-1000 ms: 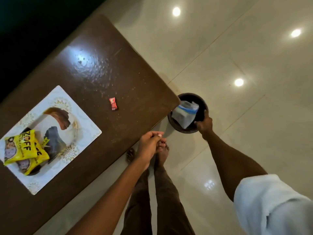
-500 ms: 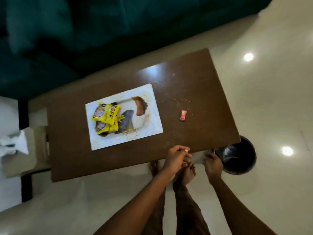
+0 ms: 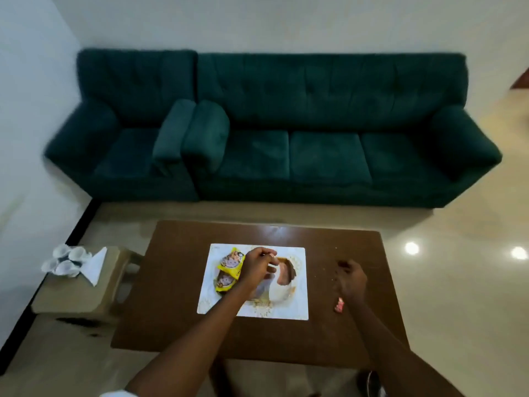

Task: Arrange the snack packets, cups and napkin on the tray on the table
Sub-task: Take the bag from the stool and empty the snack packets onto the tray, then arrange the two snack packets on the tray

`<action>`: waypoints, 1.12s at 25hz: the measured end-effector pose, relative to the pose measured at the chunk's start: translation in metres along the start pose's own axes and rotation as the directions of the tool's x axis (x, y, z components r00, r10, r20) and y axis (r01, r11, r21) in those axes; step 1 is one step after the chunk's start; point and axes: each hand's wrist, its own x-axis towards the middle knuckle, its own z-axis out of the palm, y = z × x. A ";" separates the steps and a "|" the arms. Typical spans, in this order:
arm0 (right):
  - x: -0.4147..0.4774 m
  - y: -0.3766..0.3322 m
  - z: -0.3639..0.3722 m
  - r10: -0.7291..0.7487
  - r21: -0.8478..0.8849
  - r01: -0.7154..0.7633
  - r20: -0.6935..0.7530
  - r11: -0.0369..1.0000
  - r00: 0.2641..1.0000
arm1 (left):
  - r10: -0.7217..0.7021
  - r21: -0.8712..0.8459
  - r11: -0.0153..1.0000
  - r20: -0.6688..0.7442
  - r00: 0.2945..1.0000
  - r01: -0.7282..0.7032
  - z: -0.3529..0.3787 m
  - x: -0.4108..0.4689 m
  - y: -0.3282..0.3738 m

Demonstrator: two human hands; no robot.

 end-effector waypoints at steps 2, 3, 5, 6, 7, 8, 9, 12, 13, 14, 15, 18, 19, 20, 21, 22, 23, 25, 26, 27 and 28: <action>0.006 -0.048 0.012 -0.098 -0.081 0.095 -0.033 0.992 0.995 | 0.071 0.038 0.997 -0.004 0.997 -0.071 -0.041 0.007 0.029; 0.005 -0.072 0.022 -0.152 -0.110 0.149 -0.024 0.983 0.988 | 0.099 0.075 0.992 -0.008 0.995 -0.099 -0.063 0.012 0.041; -0.001 -0.117 0.050 -0.233 -0.128 0.235 0.025 0.964 0.972 | 0.153 0.168 0.974 -0.011 0.988 -0.149 -0.101 0.025 0.061; -0.004 -0.139 0.066 -0.269 -0.132 0.274 0.056 0.953 0.962 | 0.191 0.248 0.952 -0.019 0.982 -0.180 -0.121 0.034 0.069; -0.007 -0.159 0.083 -0.298 -0.144 0.309 0.092 0.940 0.950 | 0.232 0.354 0.911 -0.017 0.973 -0.211 -0.140 0.042 0.077; -0.009 -0.176 0.099 -0.327 -0.166 0.345 0.125 0.924 0.937 | 0.264 0.464 0.854 0.003 0.964 -0.235 -0.157 0.048 0.084; -0.011 -0.191 0.114 -0.360 -0.193 0.385 0.152 0.902 0.920 | 0.287 0.557 0.791 0.026 0.958 -0.253 -0.171 0.052 0.090; -0.024 -0.220 0.159 -0.403 -0.253 0.458 0.241 0.852 0.883 | 0.335 0.723 0.636 0.055 0.941 -0.268 -0.210 0.062 0.095; -0.029 -0.222 0.171 -0.396 -0.269 0.464 0.271 0.844 0.877 | 0.329 0.764 0.590 0.068 0.942 -0.261 -0.219 0.066 0.091; -0.032 -0.222 0.183 -0.389 -0.292 0.471 0.297 0.833 0.872 | 0.314 0.803 0.539 0.088 0.945 -0.254 -0.223 0.070 0.086; -0.033 -0.221 0.193 -0.386 -0.322 0.482 0.318 0.815 0.866 | 0.292 0.838 0.486 0.114 0.950 -0.249 -0.225 0.076 0.080; -0.028 -0.215 0.217 -0.393 -0.412 0.520 0.356 0.748 0.848 | 0.262 0.878 0.403 0.161 0.952 -0.259 -0.229 0.091 0.064; -0.025 -0.215 0.222 -0.385 -0.428 0.526 0.374 0.735 0.843 | 0.257 0.874 0.412 0.159 0.953 -0.257 -0.230 0.094 0.061; -0.022 -0.215 0.225 -0.379 -0.431 0.532 0.393 0.729 0.838 | 0.256 0.870 0.424 0.150 0.955 -0.251 -0.230 0.097 0.059; -0.020 -0.215 0.228 -0.377 -0.428 0.537 0.405 0.727 0.833 | 0.263 0.869 0.428 0.141 0.954 -0.247 -0.230 0.100 0.057; -0.017 -0.216 0.231 -0.379 -0.426 0.539 0.406 0.727 0.831 | 0.266 0.870 0.428 0.136 0.954 -0.244 -0.230 0.105 0.056; -0.012 -0.218 0.233 -0.383 -0.421 0.536 0.396 0.732 0.835 | 0.261 0.867 0.438 0.129 0.957 -0.237 -0.232 0.111 0.057; -0.003 -0.220 0.236 -0.382 -0.397 0.531 0.397 0.748 0.835 | 0.252 0.847 0.487 0.096 0.963 -0.212 -0.234 0.125 0.056; 0.001 -0.217 0.238 -0.383 -0.390 0.536 0.406 0.749 0.830 | 0.267 0.838 0.507 0.069 0.961 -0.201 -0.234 0.133 0.052; 0.007 -0.213 0.241 -0.379 -0.390 0.538 0.415 0.748 0.827 | 0.271 0.827 0.527 0.055 0.961 -0.196 -0.231 0.144 0.047; 0.014 -0.204 0.245 -0.363 -0.394 0.531 0.424 0.750 0.829 | 0.246 0.807 0.561 0.048 0.968 -0.183 -0.228 0.154 0.039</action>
